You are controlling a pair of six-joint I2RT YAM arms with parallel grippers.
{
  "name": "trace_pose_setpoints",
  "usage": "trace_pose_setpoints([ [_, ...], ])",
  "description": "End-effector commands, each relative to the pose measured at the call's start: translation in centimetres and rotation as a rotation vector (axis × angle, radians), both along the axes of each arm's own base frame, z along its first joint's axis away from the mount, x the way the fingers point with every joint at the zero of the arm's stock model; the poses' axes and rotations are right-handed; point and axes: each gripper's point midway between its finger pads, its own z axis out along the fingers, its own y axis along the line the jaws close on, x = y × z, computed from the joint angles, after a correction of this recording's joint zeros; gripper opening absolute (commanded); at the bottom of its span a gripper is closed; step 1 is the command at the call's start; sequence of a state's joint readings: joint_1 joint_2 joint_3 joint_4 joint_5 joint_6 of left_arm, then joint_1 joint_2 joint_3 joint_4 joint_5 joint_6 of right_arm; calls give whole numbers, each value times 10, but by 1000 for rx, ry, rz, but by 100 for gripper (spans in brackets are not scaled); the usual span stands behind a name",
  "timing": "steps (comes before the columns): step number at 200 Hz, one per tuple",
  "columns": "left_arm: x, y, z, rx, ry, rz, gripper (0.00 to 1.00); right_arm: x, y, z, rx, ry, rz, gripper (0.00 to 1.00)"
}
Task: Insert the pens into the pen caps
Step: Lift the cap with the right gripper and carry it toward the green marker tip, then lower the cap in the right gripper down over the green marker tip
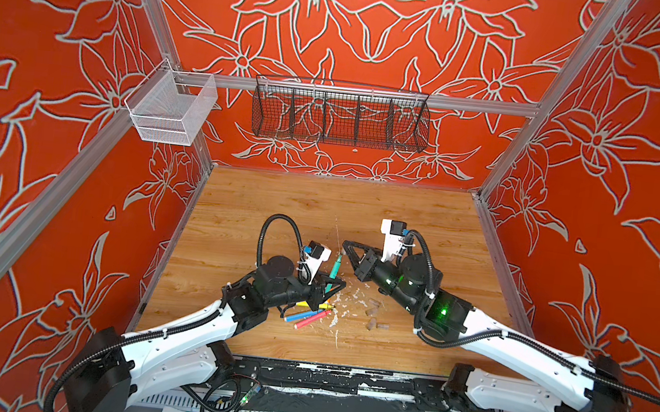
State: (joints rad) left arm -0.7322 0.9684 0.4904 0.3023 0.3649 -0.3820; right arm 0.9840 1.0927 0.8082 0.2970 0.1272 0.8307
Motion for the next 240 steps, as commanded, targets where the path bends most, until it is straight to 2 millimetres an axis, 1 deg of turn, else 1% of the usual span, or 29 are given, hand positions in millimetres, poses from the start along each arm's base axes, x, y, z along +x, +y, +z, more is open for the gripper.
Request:
trace_pose_setpoints([
  [1,-1,-2,8,-24,-37,-20,0,3,-2,7,19,-34,-25,0],
  [13,-1,-2,8,-25,-39,-19,0,4,-4,7,16,-37,-40,0],
  [32,-1,-2,8,-25,-39,-19,0,8,-6,2,-1,-31,-65,0],
  [74,-1,-2,8,-26,-38,-22,0,11,0,-8,-19,-17,-62,0],
  [100,-1,-1,8,-23,-37,-15,0,9,3,-11,-17,-9,-44,0],
  [143,0,-1,7,-22,-33,-9,0,3,5,-18,-6,4,-22,0],
  [178,0,1,9,-28,-38,-2,0,-3,9,-30,-9,22,-1,0],
  [208,0,2,10,-38,-39,8,0,-12,13,-37,-1,24,19,0],
  [240,-5,-2,14,-60,-31,-31,0,-22,16,-46,21,8,62,0],
])
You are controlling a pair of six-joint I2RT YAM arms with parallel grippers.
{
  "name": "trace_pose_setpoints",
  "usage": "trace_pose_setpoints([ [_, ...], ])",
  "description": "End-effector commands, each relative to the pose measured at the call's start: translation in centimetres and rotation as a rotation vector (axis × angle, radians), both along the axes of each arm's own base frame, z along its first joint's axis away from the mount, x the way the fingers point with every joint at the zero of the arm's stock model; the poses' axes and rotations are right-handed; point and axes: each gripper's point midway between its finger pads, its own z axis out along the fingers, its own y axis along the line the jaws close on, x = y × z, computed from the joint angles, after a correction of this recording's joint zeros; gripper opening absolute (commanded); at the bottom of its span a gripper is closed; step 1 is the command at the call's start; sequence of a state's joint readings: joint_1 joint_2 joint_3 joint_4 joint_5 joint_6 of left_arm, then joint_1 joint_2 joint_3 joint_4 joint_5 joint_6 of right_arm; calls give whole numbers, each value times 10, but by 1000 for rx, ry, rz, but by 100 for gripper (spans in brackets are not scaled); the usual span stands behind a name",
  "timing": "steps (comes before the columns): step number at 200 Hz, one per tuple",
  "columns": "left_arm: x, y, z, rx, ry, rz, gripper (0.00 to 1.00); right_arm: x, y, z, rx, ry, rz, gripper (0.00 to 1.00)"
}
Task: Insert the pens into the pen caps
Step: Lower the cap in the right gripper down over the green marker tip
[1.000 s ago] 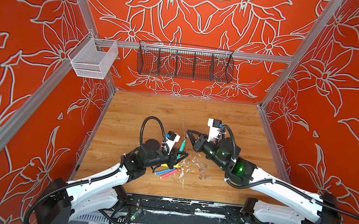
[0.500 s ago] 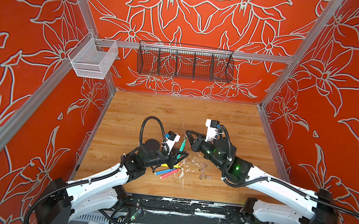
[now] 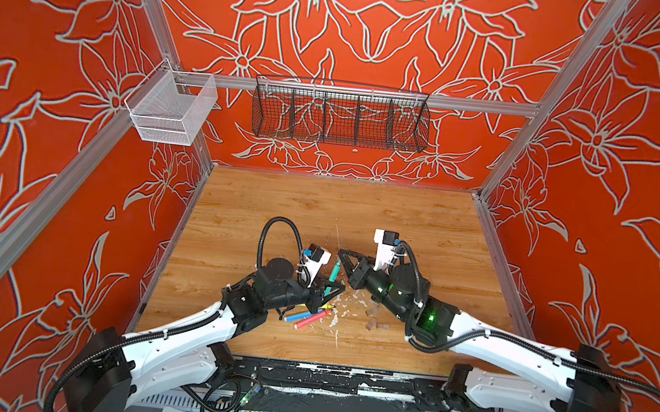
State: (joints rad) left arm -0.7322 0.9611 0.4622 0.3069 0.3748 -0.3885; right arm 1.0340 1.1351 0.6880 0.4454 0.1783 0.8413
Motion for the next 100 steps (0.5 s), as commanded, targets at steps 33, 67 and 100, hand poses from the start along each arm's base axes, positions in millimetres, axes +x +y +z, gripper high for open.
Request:
trace_pose_setpoints([
  [33,-10,-7,31,-108,-61,-75,0,-26,8,-14,46,-49,121,0],
  [67,-15,-6,38,-147,-61,-105,0,-37,10,-14,57,-95,177,0],
  [100,-18,-5,42,-184,-53,-133,0,-45,12,-15,70,-130,219,0],
])
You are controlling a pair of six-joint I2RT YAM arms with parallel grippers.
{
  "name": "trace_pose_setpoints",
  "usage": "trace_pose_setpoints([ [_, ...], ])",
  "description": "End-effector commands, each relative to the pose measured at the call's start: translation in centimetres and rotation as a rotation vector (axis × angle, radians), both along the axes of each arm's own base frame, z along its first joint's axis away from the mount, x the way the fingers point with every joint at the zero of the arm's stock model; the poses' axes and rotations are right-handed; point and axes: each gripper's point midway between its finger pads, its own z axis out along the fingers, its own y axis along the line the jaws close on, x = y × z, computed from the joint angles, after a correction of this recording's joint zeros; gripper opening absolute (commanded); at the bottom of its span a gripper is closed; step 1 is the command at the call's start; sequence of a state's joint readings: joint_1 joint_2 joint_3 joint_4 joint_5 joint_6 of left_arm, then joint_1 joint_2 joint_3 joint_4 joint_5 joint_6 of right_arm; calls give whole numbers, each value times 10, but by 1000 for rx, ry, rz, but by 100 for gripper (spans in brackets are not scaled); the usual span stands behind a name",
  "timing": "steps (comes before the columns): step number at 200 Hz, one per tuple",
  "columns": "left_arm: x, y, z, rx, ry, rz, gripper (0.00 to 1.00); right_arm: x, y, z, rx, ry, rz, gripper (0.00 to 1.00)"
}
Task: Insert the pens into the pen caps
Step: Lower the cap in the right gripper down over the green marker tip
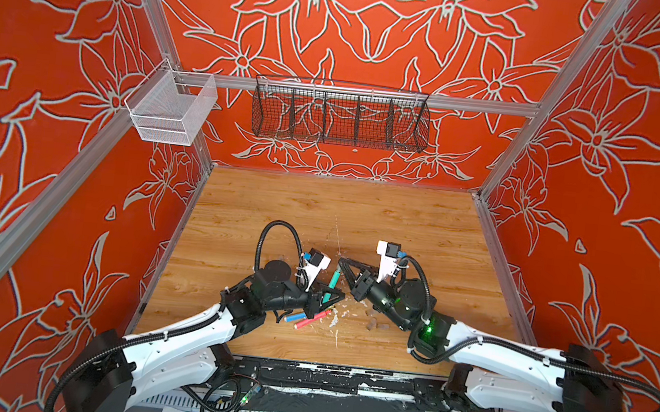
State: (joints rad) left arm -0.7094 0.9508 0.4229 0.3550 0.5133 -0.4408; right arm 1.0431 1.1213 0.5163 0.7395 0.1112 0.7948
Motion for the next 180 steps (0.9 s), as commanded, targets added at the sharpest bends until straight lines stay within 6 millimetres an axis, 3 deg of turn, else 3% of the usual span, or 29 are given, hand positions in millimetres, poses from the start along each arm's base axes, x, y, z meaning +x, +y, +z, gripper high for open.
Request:
trace_pose_setpoints([
  [1,0,-1,44,-131,-103,-28,0,-27,14,-8,-21,-35,141,0],
  [59,-3,4,50,-189,-115,-46,0,-44,26,-8,-43,-77,181,0],
  [85,-2,6,50,-174,-124,-33,0,-37,15,-12,-63,-63,118,18],
  [133,2,12,49,-153,-148,12,0,-28,-19,1,-110,-69,-12,56],
  [148,3,14,48,-144,-155,26,0,-27,-28,13,-123,-83,-44,63],
  [180,5,15,46,-124,-161,36,0,-26,-39,50,-107,-126,-79,67],
])
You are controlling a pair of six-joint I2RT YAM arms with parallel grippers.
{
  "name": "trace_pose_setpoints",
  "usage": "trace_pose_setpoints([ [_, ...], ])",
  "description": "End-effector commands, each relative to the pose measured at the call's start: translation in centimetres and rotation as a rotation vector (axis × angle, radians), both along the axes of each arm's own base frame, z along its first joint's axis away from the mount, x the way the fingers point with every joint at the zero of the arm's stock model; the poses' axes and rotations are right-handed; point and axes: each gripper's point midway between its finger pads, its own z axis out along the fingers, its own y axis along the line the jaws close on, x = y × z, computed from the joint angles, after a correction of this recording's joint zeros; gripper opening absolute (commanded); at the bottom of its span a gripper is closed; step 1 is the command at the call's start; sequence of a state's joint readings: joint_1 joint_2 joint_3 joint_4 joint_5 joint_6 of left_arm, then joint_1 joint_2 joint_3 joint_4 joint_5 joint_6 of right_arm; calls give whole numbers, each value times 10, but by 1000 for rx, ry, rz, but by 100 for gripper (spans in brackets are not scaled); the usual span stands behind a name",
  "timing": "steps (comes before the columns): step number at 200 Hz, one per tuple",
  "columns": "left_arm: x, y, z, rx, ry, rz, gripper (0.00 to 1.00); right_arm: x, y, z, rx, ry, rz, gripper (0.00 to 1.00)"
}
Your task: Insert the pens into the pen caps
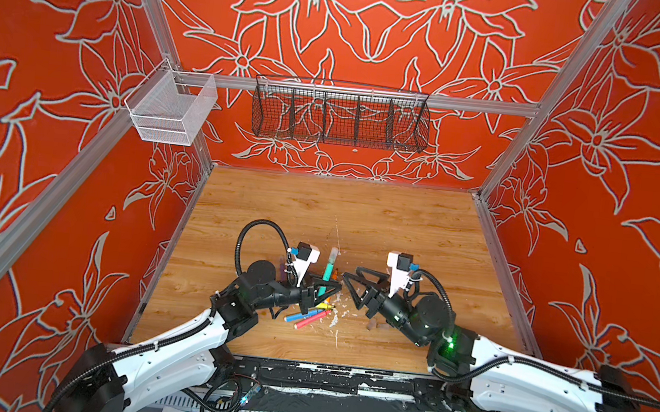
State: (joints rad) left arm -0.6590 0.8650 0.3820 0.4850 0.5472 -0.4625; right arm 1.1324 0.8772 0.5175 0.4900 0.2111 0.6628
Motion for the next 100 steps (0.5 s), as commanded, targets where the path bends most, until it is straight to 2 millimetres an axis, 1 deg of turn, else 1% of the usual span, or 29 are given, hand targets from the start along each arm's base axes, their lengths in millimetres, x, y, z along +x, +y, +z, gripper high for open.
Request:
trace_pose_setpoints([
  [1,3,2,10,-1,-48,19,0,6,-11,27,-18,-32,-63,67],
  [15,4,2,10,4,-50,25,0,11,-11,36,-22,-24,-90,68],
  [33,5,3,8,11,-50,35,0,17,-3,43,-34,0,-102,69],
  [81,6,3,8,13,-49,38,0,40,28,42,-117,82,-135,69],
  [100,5,3,9,10,-52,38,0,47,35,39,-142,113,-145,67],
])
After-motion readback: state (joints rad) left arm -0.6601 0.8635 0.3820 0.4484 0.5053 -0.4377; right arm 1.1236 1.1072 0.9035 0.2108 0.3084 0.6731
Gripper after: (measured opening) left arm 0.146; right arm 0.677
